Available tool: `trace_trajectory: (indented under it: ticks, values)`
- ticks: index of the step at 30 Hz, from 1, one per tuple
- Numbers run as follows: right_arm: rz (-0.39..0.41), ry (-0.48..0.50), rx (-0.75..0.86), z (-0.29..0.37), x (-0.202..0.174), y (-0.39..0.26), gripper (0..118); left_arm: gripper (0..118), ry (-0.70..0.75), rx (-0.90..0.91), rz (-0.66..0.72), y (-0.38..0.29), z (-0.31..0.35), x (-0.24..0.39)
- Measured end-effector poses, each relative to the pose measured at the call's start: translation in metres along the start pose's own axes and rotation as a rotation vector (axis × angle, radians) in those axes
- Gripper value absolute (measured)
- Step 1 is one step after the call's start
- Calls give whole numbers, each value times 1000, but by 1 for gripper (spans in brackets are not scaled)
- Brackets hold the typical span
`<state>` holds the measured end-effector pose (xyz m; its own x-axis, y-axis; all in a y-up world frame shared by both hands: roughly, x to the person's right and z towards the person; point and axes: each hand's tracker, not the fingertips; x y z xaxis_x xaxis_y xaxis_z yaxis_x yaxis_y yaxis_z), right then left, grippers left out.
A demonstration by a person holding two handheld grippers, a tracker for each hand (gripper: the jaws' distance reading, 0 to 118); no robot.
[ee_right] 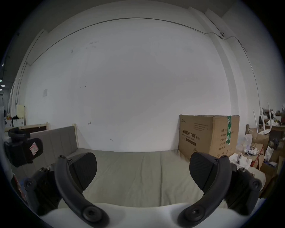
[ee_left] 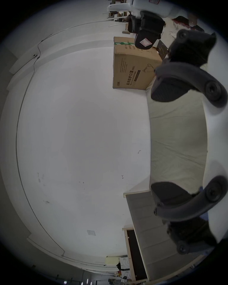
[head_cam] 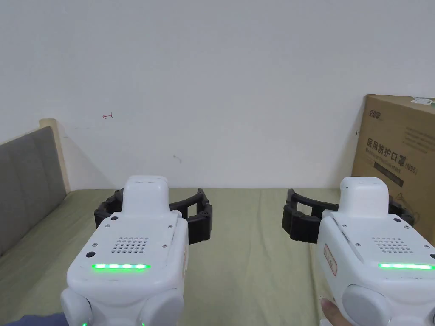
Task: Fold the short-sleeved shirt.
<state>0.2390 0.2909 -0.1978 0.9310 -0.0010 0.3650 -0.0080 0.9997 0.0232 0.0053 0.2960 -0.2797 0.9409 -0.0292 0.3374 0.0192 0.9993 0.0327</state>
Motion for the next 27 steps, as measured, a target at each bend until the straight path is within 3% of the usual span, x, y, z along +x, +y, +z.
trace_trajectory:
  ticks: [1,2,3,4,5,6,8,11,14,19,23,27]
  values:
    - [7,5,0,1,-1,-1,114,87,27,1,-9,-1,0,1]
    - [15,3,-1,3,-3,-2,104,67,41,0,-19,-1,1,1]
    - [21,0,3,4,-4,-3,88,51,36,-3,-16,-2,0,0]
    - [23,10,6,4,-3,-4,57,34,31,-11,-14,-3,0,-2]
    - [22,20,0,4,-2,-5,11,8,16,-25,-8,-4,0,-5]
    - [19,31,-31,0,0,-7,5,2,12,-34,-7,-5,-1,-7]
    - [-20,68,-68,-4,5,-11,4,0,21,-40,-7,-8,-1,-11]
    - [21,-7,-82,-5,7,-18,2,0,0,-60,12,-9,-4,-16]
    - [-28,8,-93,-5,14,-20,0,0,-18,-76,3,-10,-4,-16]
    - [-31,6,-103,-9,7,-26,0,0,-37,-124,21,-20,-4,-28]
    - [-49,92,-139,-17,-24,-39,0,0,5,-200,49,-33,1,-66]
    - [-64,233,-198,-32,-85,-55,0,0,132,-253,119,-46,24,-137]
